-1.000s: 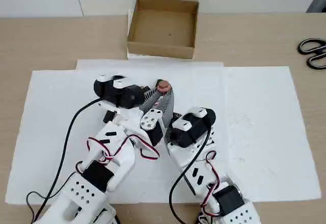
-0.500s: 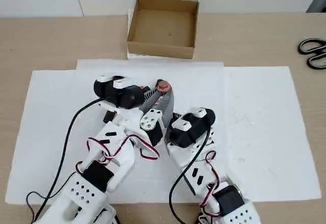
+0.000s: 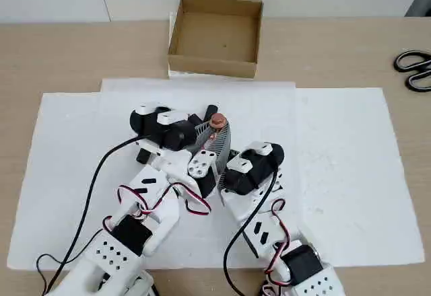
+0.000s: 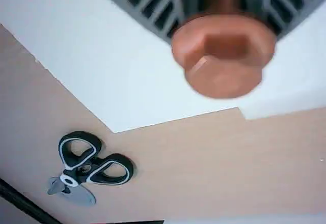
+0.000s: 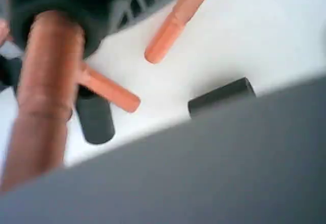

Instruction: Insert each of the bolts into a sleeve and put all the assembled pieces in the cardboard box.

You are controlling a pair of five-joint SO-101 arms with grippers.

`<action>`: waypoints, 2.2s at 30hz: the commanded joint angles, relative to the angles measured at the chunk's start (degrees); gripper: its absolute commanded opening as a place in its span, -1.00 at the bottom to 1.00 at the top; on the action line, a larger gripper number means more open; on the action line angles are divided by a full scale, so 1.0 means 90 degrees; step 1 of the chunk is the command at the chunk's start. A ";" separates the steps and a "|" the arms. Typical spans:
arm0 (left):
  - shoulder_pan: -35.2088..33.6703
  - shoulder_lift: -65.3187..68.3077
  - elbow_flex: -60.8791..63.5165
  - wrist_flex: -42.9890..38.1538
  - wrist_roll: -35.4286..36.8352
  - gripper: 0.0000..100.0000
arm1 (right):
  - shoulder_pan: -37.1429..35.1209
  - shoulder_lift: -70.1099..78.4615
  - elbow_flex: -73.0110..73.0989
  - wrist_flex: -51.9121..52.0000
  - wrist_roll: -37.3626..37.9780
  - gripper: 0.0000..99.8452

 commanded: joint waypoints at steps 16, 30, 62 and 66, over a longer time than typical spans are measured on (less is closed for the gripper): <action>0.0020 -0.0127 -0.0288 0.0694 -0.0420 -0.89 | -0.0015 -0.0103 -0.0088 -0.0044 -0.0059 -0.99; 0.0234 -0.0137 -0.0337 0.1143 -0.0420 -0.71 | -0.0015 -0.0103 -0.0088 -0.0044 -0.0059 -0.99; -0.2686 -0.0147 -0.3023 0.6300 -0.2335 -0.47 | 0.1353 -0.0103 -0.0410 0.0073 -0.0020 -0.99; -0.3946 -0.0147 -0.3297 0.7111 -0.2979 -0.47 | 0.1832 -0.0083 -0.1758 0.0679 0.0400 -1.00</action>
